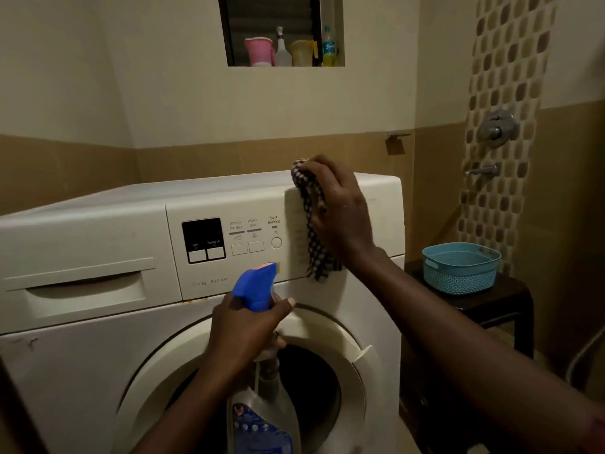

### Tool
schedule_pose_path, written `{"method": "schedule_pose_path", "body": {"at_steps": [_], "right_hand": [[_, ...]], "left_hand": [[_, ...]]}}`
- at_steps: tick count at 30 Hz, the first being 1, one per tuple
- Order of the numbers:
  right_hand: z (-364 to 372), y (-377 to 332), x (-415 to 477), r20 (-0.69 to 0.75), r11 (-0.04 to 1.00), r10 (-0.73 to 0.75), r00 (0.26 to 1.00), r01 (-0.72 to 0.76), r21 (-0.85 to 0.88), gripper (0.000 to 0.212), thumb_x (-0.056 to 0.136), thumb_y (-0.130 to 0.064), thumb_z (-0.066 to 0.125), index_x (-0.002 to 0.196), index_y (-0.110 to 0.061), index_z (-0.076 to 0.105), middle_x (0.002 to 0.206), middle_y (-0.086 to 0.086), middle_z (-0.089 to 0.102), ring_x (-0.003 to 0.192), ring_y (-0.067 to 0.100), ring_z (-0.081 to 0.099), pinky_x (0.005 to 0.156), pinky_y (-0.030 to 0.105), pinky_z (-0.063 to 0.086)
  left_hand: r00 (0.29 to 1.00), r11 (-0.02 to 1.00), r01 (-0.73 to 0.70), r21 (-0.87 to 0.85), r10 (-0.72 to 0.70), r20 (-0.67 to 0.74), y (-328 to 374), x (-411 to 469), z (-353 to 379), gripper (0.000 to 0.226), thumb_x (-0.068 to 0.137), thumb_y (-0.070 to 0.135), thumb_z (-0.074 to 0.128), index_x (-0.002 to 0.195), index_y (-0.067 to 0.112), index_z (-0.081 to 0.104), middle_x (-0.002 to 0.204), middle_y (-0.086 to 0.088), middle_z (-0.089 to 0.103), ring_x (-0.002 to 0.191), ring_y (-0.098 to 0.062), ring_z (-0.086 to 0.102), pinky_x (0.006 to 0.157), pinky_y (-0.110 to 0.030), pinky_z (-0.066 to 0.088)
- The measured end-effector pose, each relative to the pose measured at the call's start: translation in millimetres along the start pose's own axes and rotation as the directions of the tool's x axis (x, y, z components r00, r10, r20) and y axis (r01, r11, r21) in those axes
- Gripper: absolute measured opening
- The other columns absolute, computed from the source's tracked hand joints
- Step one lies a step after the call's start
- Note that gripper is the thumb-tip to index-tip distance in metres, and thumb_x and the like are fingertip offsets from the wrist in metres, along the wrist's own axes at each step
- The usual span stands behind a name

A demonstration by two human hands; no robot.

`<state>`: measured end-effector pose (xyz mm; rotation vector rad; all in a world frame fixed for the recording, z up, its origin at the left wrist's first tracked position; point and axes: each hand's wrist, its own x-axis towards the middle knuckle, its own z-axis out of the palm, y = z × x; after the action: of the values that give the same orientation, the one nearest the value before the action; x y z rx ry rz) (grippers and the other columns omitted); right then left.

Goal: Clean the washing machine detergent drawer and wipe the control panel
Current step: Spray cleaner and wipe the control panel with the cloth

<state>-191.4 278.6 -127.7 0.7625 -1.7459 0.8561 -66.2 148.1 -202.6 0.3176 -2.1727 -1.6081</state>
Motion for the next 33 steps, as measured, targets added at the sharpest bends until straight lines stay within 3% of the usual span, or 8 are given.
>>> {"method": "schedule_pose_path", "body": {"at_steps": [4,6,9,12,16,25,30,33], "right_hand": [[24,-9,-8,0.004,0.999,-0.002,1.000,0.002,-0.050,0.052,0.080,0.003,0.058,0.131,-0.008,0.055,0.135,0.011,0.054,0.127,0.023,0.048,0.108,0.030,0.040],[29,-7,-36,-0.019,0.998,-0.007,1.000,0.006,-0.061,0.056,0.083,0.007,0.054,0.137,-0.007,0.050,0.146,0.011,0.046,0.140,0.021,0.036,0.115,0.028,0.027],[32,0,-88,0.019,0.999,0.020,1.000,-0.019,-0.051,0.060,0.087,0.001,0.056,0.144,-0.013,0.041,0.155,0.003,0.031,0.144,0.013,0.022,0.114,0.032,0.026],[27,7,-135,0.066,0.994,0.104,0.992,-0.102,-0.028,0.074,0.079,-0.006,0.073,0.145,-0.017,0.042,0.154,-0.003,0.031,0.143,0.011,0.027,0.114,0.030,0.028],[20,10,-151,0.026,0.979,0.202,0.979,-0.201,-0.033,0.070,0.073,-0.004,0.077,0.137,-0.016,0.052,0.147,0.000,0.044,0.135,0.015,0.038,0.111,0.025,0.029],[21,-1,-112,0.105,0.998,0.016,0.994,-0.010,-0.054,0.059,0.073,-0.009,0.076,0.128,-0.017,0.056,0.134,0.003,0.045,0.124,0.021,0.044,0.094,0.028,0.045],[20,11,-136,-0.085,0.941,0.336,0.938,-0.332,0.064,0.051,0.076,-0.002,0.072,0.122,-0.020,0.057,0.128,0.000,0.047,0.121,0.009,0.044,0.105,0.031,0.045],[26,-4,-129,0.028,0.989,0.141,0.990,-0.142,0.037,0.049,0.075,-0.004,0.073,0.120,-0.016,0.060,0.127,0.003,0.048,0.119,0.016,0.049,0.097,0.026,0.048]], "left_hand": [[0.999,0.999,0.023,-0.023,-0.024,-0.035,-3,2,-11,0.024,0.078,0.024,0.081,0.085,0.009,0.064,0.056,-0.008,0.066,0.046,-0.019,0.067,0.047,-0.025,0.052],[0.999,0.999,0.035,-0.027,-0.036,-0.030,-5,2,-15,0.025,0.078,0.024,0.081,0.087,0.008,0.063,0.054,-0.007,0.065,0.047,-0.020,0.067,0.052,-0.027,0.053],[1.000,1.000,0.017,0.006,-0.017,-0.021,-7,-1,-17,0.025,0.077,0.022,0.082,0.086,0.008,0.062,0.054,-0.008,0.064,0.049,-0.025,0.069,0.062,-0.034,0.058],[1.000,1.000,0.001,0.023,-0.001,-0.024,-8,-5,-17,0.026,0.077,0.022,0.082,0.084,0.010,0.061,0.053,-0.006,0.063,0.048,-0.026,0.068,0.066,-0.037,0.058],[1.000,1.000,-0.013,0.021,0.014,-0.022,-6,-9,-16,0.024,0.078,0.022,0.082,0.081,0.011,0.061,0.050,-0.002,0.062,0.049,-0.027,0.069,0.069,-0.038,0.058],[1.000,1.000,-0.008,-0.018,0.008,-0.008,1,-6,-12,0.027,0.077,0.022,0.082,0.088,0.007,0.063,0.058,-0.009,0.065,0.054,-0.032,0.071,0.073,-0.044,0.060],[1.000,1.000,-0.013,-0.025,0.013,-0.006,-6,-2,-17,0.026,0.077,0.022,0.082,0.087,0.007,0.064,0.054,-0.010,0.063,0.052,-0.031,0.070,0.072,-0.046,0.061],[1.000,1.000,0.007,-0.017,-0.007,-0.012,-9,-1,-16,0.026,0.078,0.023,0.082,0.087,0.008,0.063,0.051,-0.009,0.063,0.051,-0.029,0.070,0.064,-0.038,0.058]]}}
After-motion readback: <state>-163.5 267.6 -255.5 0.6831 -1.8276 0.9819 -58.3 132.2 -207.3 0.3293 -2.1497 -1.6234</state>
